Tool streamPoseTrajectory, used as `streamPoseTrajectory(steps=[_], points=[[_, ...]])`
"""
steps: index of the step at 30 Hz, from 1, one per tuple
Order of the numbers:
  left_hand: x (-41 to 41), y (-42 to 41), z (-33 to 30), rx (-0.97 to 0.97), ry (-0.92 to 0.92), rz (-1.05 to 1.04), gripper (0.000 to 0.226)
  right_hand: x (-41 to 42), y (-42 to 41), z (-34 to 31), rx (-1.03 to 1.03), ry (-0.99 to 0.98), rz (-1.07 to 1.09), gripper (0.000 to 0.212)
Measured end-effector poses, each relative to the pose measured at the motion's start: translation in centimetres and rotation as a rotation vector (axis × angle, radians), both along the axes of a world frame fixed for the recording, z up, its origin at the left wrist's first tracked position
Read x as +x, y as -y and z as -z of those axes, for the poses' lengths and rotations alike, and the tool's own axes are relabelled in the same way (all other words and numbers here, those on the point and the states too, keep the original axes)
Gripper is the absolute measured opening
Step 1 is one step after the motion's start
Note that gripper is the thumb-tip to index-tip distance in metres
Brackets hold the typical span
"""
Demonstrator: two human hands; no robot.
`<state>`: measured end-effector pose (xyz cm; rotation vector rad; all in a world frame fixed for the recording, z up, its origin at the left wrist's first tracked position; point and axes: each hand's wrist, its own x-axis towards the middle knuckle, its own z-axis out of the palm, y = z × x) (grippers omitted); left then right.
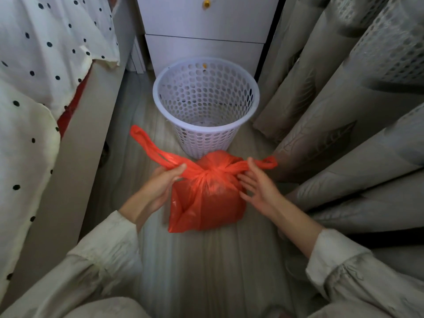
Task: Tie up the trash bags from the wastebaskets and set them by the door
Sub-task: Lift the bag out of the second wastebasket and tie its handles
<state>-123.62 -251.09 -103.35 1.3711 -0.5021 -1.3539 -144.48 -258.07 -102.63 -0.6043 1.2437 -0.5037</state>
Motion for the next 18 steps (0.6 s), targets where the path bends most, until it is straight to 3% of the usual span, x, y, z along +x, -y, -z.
streamPoseTrajectory(steps=[2, 4, 8, 13, 16, 18], points=[[-1.3, 0.2, 0.1, 0.067, 0.144, -0.037, 0.021, 1.6, 0.5, -0.8, -0.157, -0.181, -0.094, 0.025], [-2.6, 0.2, -0.4, 0.025, 0.242, -0.071, 0.024, 2.5, 0.9, -0.8, -0.194, -0.275, -0.096, 0.023], [-3.9, -0.2, -1.5, -0.124, 0.323, 0.020, 0.028, 3.9, 1.6, -0.5, -0.060, -0.274, -0.077, 0.024], [-4.0, -0.9, -1.8, -0.195, 0.095, -0.012, 0.035, 5.5, 2.1, -0.3, -0.163, -0.172, 0.146, 0.032], [-3.4, -0.6, -2.1, -0.188, -0.127, -0.153, 0.034, 5.4, 1.7, -0.5, -0.050, 0.147, 0.341, 0.039], [-3.0, -0.5, -2.3, -0.188, -0.169, -0.189, 0.035, 4.9, 1.4, -0.9, 0.035, 0.321, 0.401, 0.040]])
